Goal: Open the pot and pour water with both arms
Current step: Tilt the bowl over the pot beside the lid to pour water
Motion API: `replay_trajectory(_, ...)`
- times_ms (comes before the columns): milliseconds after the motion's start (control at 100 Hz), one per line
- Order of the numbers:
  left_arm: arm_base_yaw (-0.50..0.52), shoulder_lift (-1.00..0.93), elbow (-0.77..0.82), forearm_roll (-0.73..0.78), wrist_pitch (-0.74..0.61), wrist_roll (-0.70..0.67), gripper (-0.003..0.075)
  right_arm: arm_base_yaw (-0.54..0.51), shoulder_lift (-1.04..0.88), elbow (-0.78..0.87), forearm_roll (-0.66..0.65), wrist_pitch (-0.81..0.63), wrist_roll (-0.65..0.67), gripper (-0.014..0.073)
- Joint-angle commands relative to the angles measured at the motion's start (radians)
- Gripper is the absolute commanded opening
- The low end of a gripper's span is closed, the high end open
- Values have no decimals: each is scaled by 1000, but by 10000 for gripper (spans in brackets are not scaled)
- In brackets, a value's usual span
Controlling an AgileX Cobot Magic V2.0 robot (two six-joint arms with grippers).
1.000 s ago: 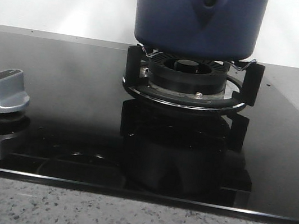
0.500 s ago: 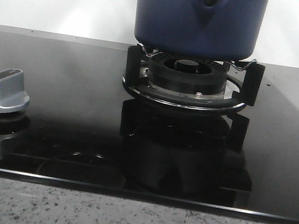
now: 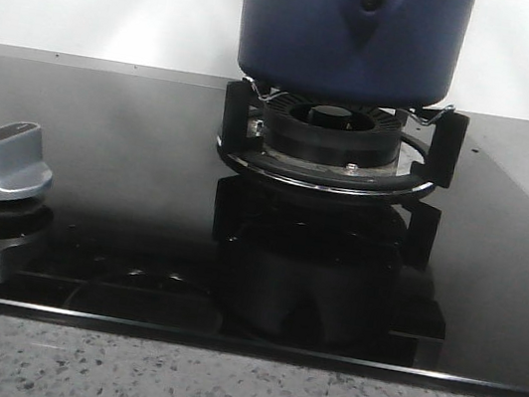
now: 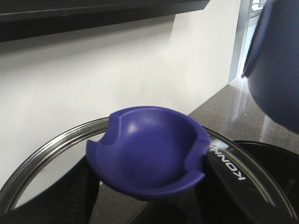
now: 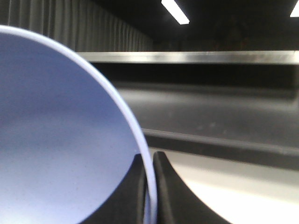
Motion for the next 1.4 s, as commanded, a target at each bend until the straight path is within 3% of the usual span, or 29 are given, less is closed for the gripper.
replay_trajectory(0, 1, -59, -40, -103, 12, -9, 295, -6, -45, -26, 6, -117, -9, -46)
replay_trajectory(270, 1, -59, -40, -103, 12, -9, 295, -6, -45, -26, 6, -147, -9, -46)
replay_trajectory(630, 1, -59, -40, -104, 12, -9, 295, -6, -45, -26, 33, 5, -11, -46)
replay_trajectory(780, -1, -59, -40, -116, 34, -9, 295, -8, -65, -62, 138, 253, -58, -46)
replay_trajectory(930, -1, -59, -40, -159, 74, -9, 295, -35, -96, -138, 161, 491, -58, -46)
replay_trajectory(1050, -1, -59, -40, -174, 86, -9, 295, -85, -121, -241, 222, 749, -58, -46)
replay_trajectory(1220, -22, -59, -40, -174, 95, -9, 295, -266, -112, -461, 298, 1333, -49, -46)
replay_trajectory(1390, -82, -57, -40, -174, 83, -9, 295, -487, -96, -539, 298, 1686, 20, -46)
